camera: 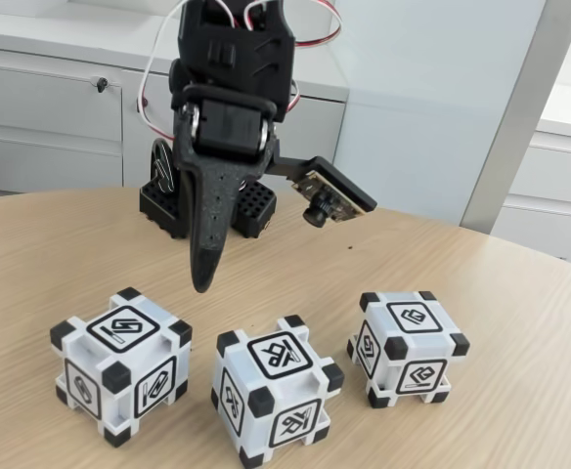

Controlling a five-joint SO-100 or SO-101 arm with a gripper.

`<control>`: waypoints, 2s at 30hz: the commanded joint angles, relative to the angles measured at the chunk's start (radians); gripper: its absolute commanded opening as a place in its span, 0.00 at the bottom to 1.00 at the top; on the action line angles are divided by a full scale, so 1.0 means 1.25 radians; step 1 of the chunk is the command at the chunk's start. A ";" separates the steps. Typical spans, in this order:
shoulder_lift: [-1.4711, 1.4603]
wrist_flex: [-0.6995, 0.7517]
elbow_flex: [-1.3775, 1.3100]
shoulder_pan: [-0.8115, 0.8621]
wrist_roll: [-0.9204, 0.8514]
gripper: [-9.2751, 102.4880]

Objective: Stack cubes from left to right.

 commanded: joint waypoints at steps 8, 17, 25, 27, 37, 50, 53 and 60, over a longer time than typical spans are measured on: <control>0.031 0.001 -0.147 -0.005 0.106 0.08; 0.028 0.001 -0.336 -0.009 0.187 0.20; -0.061 0.001 -0.414 -0.173 0.249 0.28; -0.137 0.001 -0.450 -0.212 0.266 0.28; -0.620 0.002 -0.692 -0.232 0.290 0.28; -1.021 0.002 -0.804 -0.255 0.115 0.33; -1.026 0.004 -0.806 -0.256 0.163 0.33; -1.026 0.004 -0.806 -0.351 0.277 0.33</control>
